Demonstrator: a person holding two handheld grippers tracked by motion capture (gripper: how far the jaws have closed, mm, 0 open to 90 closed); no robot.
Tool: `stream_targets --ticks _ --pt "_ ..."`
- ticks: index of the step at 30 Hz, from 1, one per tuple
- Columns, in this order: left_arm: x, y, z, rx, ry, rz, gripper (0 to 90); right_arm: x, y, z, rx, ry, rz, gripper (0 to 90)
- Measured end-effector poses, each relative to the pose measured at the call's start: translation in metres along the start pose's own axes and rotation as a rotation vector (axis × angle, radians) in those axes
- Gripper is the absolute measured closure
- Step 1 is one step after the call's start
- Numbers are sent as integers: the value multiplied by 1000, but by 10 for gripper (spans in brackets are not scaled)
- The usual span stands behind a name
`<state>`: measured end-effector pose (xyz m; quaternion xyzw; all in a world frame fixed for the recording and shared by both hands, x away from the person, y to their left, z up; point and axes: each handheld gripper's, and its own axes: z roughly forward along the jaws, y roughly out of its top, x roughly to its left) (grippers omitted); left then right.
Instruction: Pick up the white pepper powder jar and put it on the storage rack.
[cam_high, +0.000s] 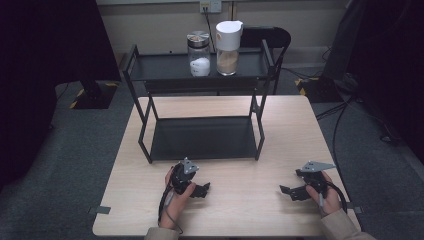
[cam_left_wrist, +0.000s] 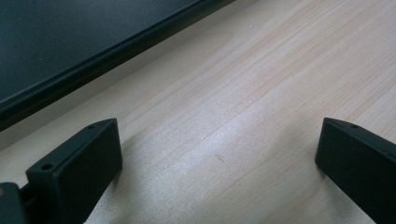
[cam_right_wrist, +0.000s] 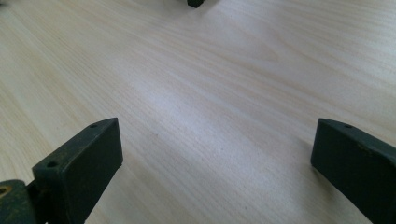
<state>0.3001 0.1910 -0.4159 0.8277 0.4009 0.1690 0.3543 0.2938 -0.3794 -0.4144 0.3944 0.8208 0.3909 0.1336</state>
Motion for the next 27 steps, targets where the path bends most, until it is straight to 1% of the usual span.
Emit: stream_targets --ticks 15,17,19,20,27 --pt "0 0 0 0 0 0 0 1 -4 -7 20 -22 -28 12" --pt "0 0 0 0 0 0 0 3 -3 -7 27 -32 -44 10" --pt "0 0 0 0 0 0 0 8 -2 -7 45 -52 -80 0" --pt "0 0 0 0 0 0 1 10 -1 -6 52 -60 -90 0" --pt "0 0 0 0 0 0 1 10 -2 -7 52 -60 -90 0"
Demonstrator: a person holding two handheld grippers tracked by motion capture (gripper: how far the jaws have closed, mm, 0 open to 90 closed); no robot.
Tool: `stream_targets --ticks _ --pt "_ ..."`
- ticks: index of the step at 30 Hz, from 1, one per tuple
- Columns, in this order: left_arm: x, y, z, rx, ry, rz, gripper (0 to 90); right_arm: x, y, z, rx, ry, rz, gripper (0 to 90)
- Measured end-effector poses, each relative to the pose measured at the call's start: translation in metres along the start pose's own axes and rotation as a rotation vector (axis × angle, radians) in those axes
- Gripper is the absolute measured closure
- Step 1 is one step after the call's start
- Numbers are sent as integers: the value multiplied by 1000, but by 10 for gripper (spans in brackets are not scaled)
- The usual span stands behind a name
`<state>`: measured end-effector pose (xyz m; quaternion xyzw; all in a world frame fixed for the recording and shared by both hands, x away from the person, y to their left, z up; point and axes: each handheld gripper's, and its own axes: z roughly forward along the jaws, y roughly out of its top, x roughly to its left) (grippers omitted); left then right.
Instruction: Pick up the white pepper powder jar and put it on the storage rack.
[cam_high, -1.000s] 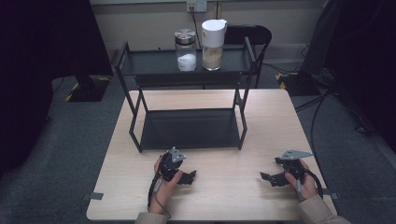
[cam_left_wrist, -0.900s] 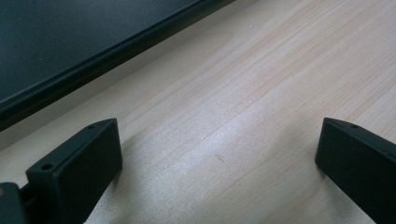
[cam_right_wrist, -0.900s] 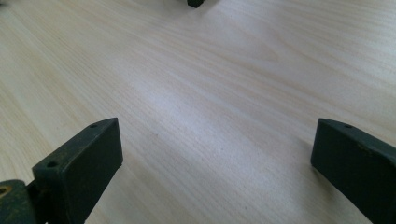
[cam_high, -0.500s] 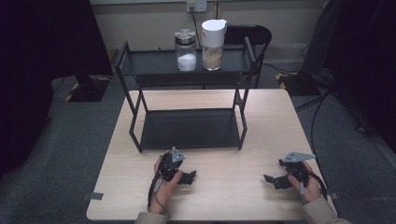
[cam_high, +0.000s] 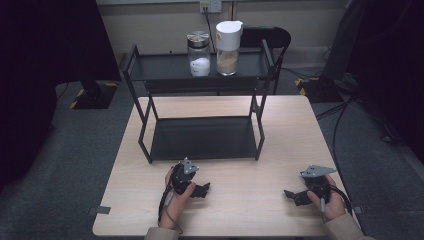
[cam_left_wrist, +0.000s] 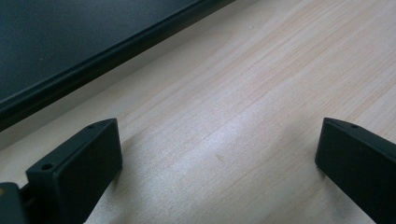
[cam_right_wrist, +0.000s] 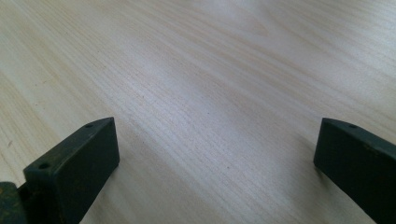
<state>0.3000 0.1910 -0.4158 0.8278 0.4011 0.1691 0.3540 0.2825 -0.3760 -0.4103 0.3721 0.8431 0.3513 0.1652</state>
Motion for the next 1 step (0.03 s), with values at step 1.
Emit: stream_targets --ticks 1 --pt "0 0 0 0 2 -2 1 0 0 0 0 0 0 0"
